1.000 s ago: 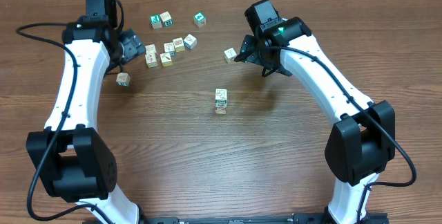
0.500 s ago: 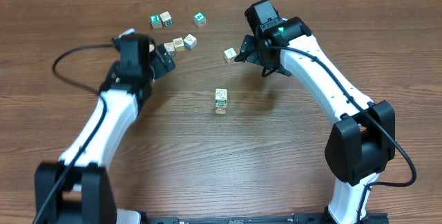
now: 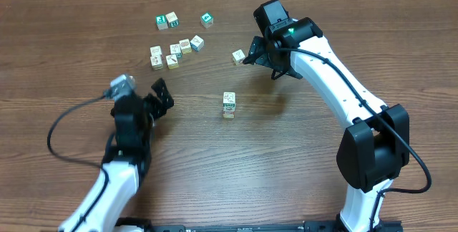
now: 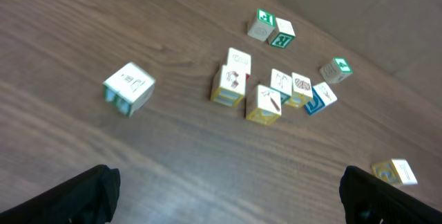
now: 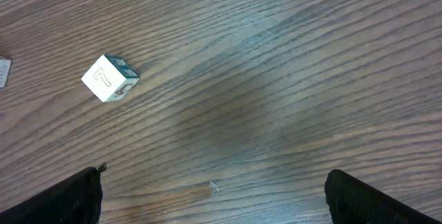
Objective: Form a tower
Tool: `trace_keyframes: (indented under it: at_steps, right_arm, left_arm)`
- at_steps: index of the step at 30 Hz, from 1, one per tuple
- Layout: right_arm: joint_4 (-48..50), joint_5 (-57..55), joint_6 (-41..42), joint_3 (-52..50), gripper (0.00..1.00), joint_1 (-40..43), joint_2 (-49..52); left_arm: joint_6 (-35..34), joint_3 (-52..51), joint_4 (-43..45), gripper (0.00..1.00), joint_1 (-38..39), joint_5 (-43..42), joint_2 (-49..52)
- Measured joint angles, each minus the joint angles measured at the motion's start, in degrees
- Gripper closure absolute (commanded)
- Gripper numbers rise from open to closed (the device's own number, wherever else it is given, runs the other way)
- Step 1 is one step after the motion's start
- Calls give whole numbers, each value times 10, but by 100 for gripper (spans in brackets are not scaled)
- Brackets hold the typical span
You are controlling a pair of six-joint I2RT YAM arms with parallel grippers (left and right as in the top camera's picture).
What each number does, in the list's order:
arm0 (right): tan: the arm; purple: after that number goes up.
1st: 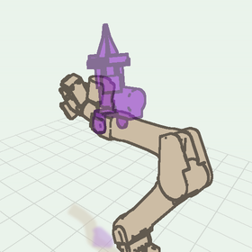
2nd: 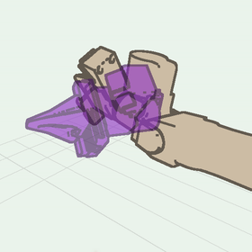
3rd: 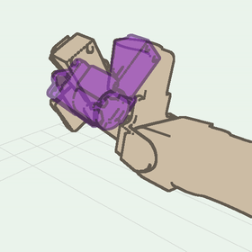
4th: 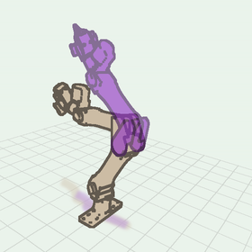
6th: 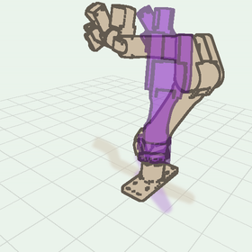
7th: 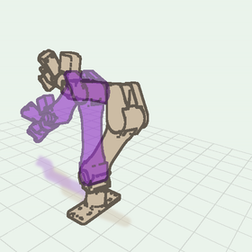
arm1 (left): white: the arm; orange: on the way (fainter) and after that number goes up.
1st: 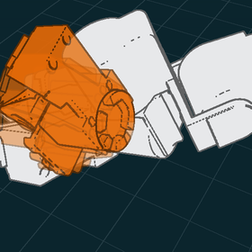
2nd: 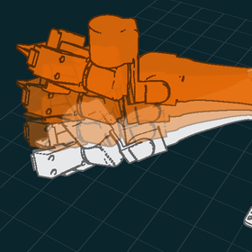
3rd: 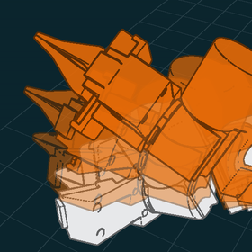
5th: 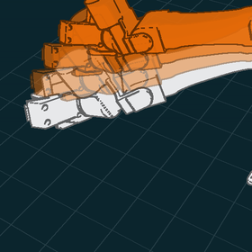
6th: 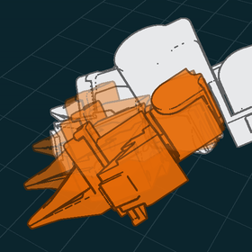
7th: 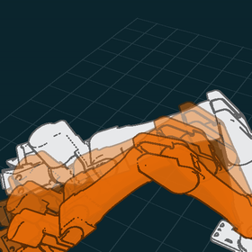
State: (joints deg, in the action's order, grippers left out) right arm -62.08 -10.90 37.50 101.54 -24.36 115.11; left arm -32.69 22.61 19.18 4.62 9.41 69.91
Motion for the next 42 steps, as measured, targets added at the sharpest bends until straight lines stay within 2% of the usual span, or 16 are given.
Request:
trace_keyframes:
  at_steps: [16,23,29,36,42]
  right_arm:
    - [-1,0,0,0,0,0,0]
    - [0,0,0,0,0,0,0]
    - [0,0,0,0,0,0,0]
    - [0,0,0,0,0,0,0]
    - [0,0,0,0,0,0,0]
  left_arm:
    - [0,-210,17,1,-22,22,-299]
    - [0,-220,-58,1,-22,33,-388]
    - [0,-221,-210,0,-22,47,-541]
    - [48,-221,-222,0,-22,50,-675]
    - [92,-221,-224,1,-22,49,-690]
